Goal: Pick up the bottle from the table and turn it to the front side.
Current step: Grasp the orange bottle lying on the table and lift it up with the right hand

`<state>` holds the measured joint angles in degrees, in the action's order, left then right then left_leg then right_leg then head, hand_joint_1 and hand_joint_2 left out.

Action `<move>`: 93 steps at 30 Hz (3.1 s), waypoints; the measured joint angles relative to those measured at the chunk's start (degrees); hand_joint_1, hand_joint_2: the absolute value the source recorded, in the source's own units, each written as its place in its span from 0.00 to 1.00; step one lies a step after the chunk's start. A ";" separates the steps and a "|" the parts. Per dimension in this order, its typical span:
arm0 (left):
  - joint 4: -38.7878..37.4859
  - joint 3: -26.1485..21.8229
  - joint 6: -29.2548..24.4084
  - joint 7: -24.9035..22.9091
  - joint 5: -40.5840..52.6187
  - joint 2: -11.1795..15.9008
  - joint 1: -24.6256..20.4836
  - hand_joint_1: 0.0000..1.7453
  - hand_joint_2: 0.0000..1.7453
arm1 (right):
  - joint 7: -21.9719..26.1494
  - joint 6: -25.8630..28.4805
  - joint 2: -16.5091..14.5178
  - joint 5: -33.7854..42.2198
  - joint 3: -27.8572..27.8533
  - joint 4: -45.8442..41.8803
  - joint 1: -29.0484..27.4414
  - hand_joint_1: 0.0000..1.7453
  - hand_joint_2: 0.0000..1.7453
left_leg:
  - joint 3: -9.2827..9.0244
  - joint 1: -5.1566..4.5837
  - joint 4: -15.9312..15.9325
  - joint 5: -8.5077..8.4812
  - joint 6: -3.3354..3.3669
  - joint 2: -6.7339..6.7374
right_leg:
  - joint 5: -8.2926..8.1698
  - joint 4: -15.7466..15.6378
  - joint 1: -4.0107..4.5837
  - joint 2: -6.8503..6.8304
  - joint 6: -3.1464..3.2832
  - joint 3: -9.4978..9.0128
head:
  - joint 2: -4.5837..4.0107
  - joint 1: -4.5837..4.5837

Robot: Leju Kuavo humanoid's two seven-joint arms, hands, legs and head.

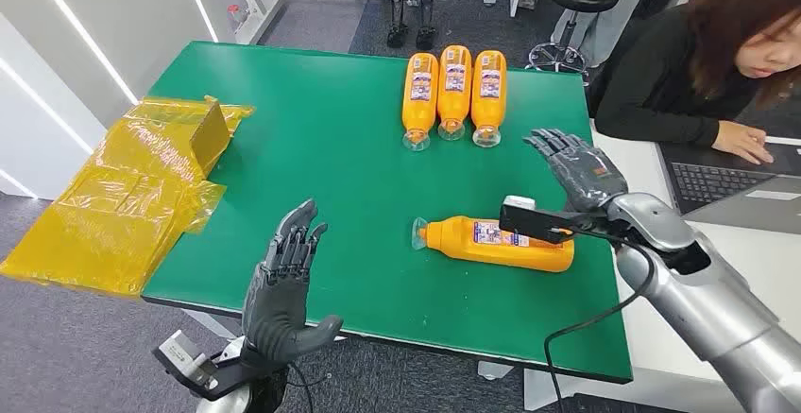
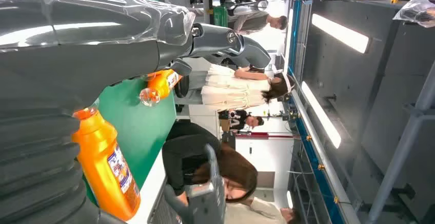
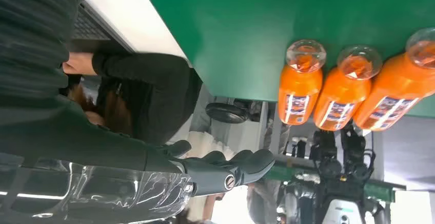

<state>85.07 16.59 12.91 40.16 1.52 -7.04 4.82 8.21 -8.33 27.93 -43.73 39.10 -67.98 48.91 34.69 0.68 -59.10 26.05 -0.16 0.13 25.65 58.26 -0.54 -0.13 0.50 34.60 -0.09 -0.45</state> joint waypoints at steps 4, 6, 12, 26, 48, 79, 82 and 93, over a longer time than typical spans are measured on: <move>0.20 0.04 -0.04 0.01 -0.36 0.01 0.21 0.00 1.00 | -1.15 -2.43 -2.71 2.06 4.24 3.82 4.63 0.00 1.00 | -0.04 0.00 0.00 -0.02 -0.03 -0.02 | 0.00 0.01 0.00 -0.02 0.00 0.00 | 0.00 0.01; 0.22 0.05 0.04 0.01 -0.48 0.04 0.39 0.00 1.00 | -1.53 -3.25 -4.28 2.73 6.27 5.97 6.96 0.00 1.00 | -0.04 0.01 0.00 -0.04 -0.06 -0.07 | 0.00 0.01 0.00 -0.07 0.00 0.00 | 0.00 0.01; 0.22 0.00 1.05 0.01 -0.51 0.07 0.53 0.00 1.00 | -2.94 -7.82 -6.22 5.83 11.08 9.92 11.74 0.00 1.00 | -0.01 0.00 -0.01 -0.04 -0.06 -0.13 | 0.00 0.01 0.00 -0.15 0.00 -0.01 | 0.00 0.00; 0.70 -0.09 0.82 0.01 0.57 0.52 2.21 0.00 1.00 | -4.17 -14.74 -7.58 12.98 20.81 16.91 16.37 0.00 1.00 | -0.03 0.01 -0.01 -0.04 -0.06 -0.13 | 0.00 0.00 0.00 -0.14 0.00 0.00 | 0.00 0.00; 0.70 -0.11 2.08 -0.57 1.27 0.13 2.55 0.00 1.00 | -3.71 -8.35 -8.29 14.71 28.35 26.65 6.37 0.00 1.00 | -0.09 0.02 -0.01 -0.03 -0.07 -0.10 | 0.01 -0.01 0.01 -0.11 0.01 -0.03 | 0.00 0.01; 2.45 -2.38 -0.54 -0.75 2.94 -0.62 4.02 0.00 1.00 | -9.24 24.69 -8.03 -13.01 3.58 9.69 -12.88 1.00 1.00 | -0.16 0.02 -0.01 0.02 -0.10 -0.13 | 0.03 -0.05 0.02 -0.11 0.03 -0.07 | 0.00 0.01; 2.44 -2.44 -0.53 -0.90 3.31 -0.76 3.67 0.00 1.00 | -8.28 26.39 -7.00 -14.88 -3.02 2.86 -18.98 1.00 1.00 | -0.06 0.03 0.00 0.02 -0.10 -0.30 | 0.10 -0.06 0.02 -0.30 0.03 -0.03 | 0.00 0.00; 1.97 -2.47 -0.40 -1.56 3.97 -1.41 2.64 0.00 1.00 | -3.95 39.69 -7.75 -20.99 -16.36 -17.07 -42.41 1.00 1.00 | -0.01 0.03 0.01 0.21 -0.05 -0.37 | 0.31 -0.07 0.02 -0.38 0.00 -0.04 | 0.00 -0.01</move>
<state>87.04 14.12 12.51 38.60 5.49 -8.45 7.46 4.25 31.36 20.18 -64.72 22.74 -85.05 6.50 34.68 0.71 -59.08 26.26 -0.21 -0.24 25.97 58.18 -0.52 -0.51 0.50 34.57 -0.09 -0.45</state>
